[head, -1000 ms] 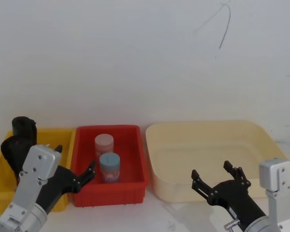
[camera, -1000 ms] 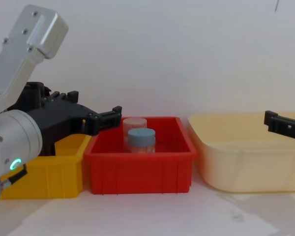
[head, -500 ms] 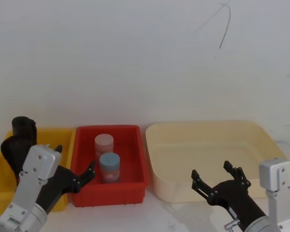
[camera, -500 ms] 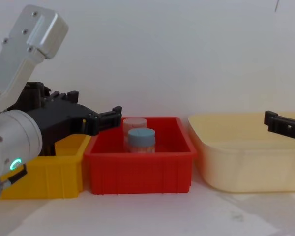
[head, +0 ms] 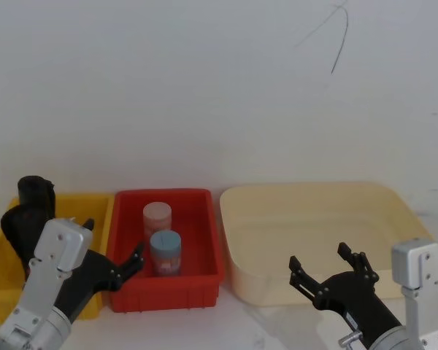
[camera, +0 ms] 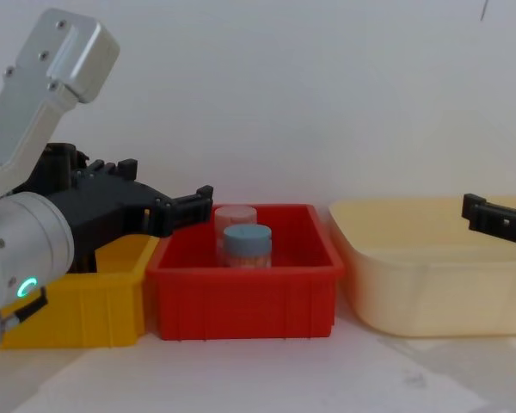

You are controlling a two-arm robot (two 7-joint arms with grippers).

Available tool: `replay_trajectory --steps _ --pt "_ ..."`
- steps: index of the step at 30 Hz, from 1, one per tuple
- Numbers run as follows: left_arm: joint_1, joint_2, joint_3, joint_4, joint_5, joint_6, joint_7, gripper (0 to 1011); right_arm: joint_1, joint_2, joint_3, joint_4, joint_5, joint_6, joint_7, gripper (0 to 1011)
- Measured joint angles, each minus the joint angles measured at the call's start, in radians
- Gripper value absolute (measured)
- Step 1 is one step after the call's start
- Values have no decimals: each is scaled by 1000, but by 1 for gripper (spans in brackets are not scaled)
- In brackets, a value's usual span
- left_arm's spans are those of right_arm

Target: Pick up the garbage bag with the one hand and transfer it to the other hand.

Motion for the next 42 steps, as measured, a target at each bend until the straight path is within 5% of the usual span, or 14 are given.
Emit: replay_trajectory --steps 10,20,27,32,42 --pt "-14 -1 -7 -30 -3 40 -8 1001 6 -1 0 -15 10 18 13 1001" --pt "-14 19 -52 -179 -27 188 0 1001 56 -32 -31 -63 43 100 43 1001" --pt "58 48 -124 -312 -45 279 38 1001 106 -72 -80 -75 50 166 52 1001" --pt "157 65 -207 -400 -72 317 66 1001 145 -109 -126 -67 39 211 51 1001" --pt "338 64 -379 -468 -143 281 78 1001 215 -183 -201 -13 -1 248 31 1001"
